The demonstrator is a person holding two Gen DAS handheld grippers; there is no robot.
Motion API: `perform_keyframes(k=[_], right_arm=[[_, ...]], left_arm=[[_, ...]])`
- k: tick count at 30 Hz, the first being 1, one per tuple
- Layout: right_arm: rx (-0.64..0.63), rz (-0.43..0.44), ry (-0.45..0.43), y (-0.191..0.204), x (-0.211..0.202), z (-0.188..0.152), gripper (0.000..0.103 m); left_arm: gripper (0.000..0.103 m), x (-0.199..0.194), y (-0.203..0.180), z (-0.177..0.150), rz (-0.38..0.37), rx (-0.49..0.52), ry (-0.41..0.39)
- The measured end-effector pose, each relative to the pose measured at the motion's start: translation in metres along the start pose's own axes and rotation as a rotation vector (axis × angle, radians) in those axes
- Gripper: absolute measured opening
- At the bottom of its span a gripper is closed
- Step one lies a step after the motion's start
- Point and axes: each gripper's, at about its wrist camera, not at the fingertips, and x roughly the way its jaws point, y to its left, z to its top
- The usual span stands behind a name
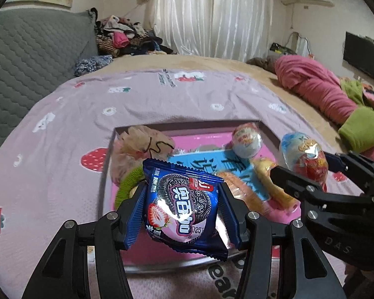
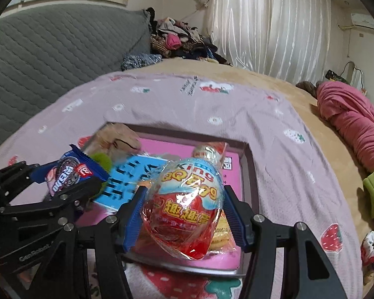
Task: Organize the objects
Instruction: 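Lower the Oreo pack and egg candy into the tray and open both tools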
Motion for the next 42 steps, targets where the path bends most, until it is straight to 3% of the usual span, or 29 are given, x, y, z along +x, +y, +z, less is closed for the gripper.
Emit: perform_keyframes(k=[11, 36, 40, 42], right_arm=[[-0.006, -0.015, 0.048, -0.008, 0.044, -0.013, 0.060], [0.023, -0.007, 0.044, -0.012, 0.047, -0.019, 0.060], [0.029, -0.005, 0.048, -0.012, 0.046, -0.019, 0.061], [0.028, -0.006, 0.048, -0.012, 0.045, -0.019, 0.067]], left_arm=[[0.057, 0.028, 0.002, -0.009, -0.011, 0.014, 0.042], [0.061, 0.036, 0.009, -0.013, 0.013, -0.018, 0.045], [0.067, 0.034, 0.009, -0.012, 0.013, -0.019, 0.041], [0.071, 0.033, 0.009, -0.011, 0.011, -0.018, 0.037]])
